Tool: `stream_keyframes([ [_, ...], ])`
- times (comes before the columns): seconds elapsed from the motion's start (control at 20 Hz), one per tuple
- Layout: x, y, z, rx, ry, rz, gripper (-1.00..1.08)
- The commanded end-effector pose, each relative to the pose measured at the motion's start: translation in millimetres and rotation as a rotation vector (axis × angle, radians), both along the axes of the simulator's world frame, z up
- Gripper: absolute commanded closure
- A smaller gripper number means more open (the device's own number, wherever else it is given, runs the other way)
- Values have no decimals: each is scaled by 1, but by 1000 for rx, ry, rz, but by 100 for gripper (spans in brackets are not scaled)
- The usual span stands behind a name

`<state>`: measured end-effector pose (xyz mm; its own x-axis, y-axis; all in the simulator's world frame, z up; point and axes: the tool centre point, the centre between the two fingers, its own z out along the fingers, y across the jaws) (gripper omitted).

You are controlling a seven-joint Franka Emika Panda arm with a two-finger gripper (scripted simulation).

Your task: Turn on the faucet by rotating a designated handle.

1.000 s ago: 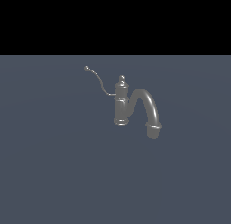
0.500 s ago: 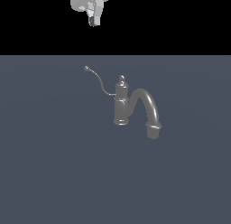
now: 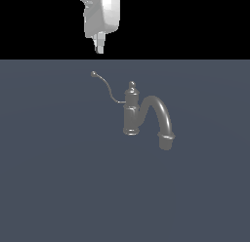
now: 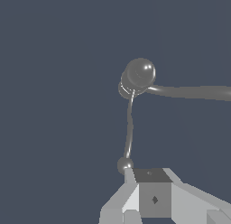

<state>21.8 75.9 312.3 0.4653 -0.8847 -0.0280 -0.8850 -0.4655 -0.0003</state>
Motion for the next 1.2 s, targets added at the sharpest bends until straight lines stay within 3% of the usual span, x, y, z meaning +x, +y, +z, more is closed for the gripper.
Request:
stream_keyframes([
  [0.0,11,6,-15,-5,-2,-58,108],
  [0.55,40,21,-61,-23,-8,-220,108],
  [1.15,42,23,-69,-26,-9,-247,108],
])
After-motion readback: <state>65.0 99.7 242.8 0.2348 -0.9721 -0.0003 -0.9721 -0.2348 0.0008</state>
